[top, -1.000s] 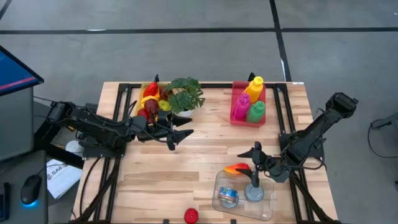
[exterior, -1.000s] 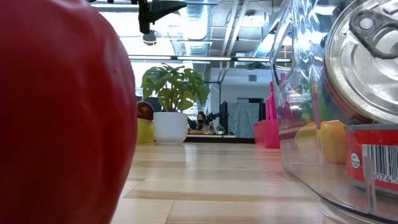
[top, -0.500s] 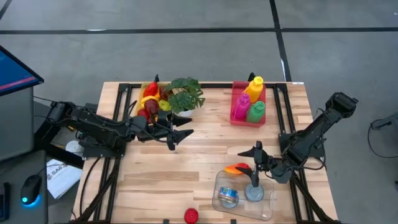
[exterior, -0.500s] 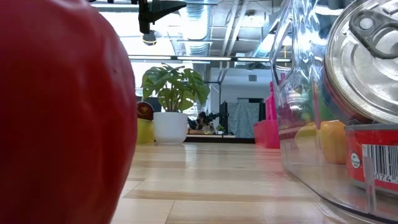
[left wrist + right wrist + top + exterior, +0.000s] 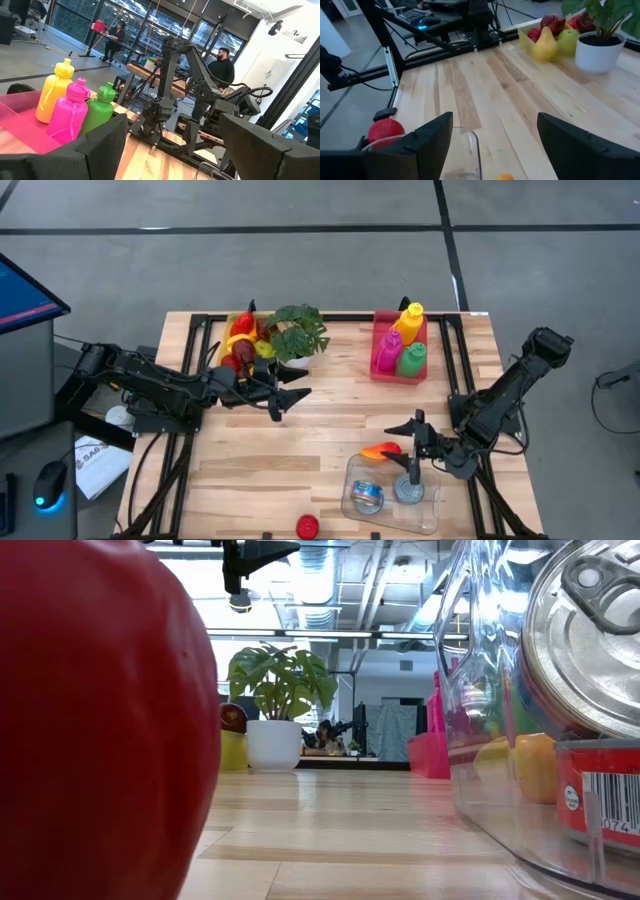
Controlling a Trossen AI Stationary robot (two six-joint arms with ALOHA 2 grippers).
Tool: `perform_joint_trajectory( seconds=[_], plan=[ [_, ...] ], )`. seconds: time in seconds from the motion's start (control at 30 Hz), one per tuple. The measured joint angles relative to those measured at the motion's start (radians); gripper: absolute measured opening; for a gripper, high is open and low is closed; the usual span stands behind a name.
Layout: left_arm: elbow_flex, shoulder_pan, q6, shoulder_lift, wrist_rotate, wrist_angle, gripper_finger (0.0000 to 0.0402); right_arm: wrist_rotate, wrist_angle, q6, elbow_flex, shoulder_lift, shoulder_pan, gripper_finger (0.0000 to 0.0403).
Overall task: Pick & Place Food Item
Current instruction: Put the blue pink tuna can into the transparent bin
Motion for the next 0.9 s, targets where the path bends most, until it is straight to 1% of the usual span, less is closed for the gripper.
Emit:
perform_joint_trajectory(
  seconds=[0.23,0.37,0.47,0.57,0.67,0.77,0.9],
  plan=[
    [0.000,0.000,0.000,0.000,0.000,0.000,0.0305,0.002,-0.001,-0.008,0.030,0.003,0.002,0.0285],
    [0.000,0.000,0.000,0.000,0.000,0.000,0.0305,0.003,-0.011,-0.060,0.086,0.063,0.008,0.0285],
    [0.000,0.000,0.000,0.000,0.000,0.005,0.0305,0.002,-0.046,-0.082,0.160,0.133,0.010,0.0285],
    [0.000,0.000,0.000,0.000,0.000,0.005,0.0305,-0.001,-0.166,-0.057,0.256,0.207,0.009,0.0285],
    [0.000,0.000,0.000,0.000,0.000,0.005,0.0305,-0.007,-0.349,0.049,0.371,0.278,0.009,0.0285],
    [0.000,0.000,0.000,0.000,0.000,0.005,0.0305,-0.061,-0.564,0.194,0.484,0.351,0.013,0.0285],
    [0.000,0.003,0.000,0.000,0.000,0.005,0.0305,-0.168,-0.797,0.374,0.612,0.447,0.025,0.0285]
  ],
)
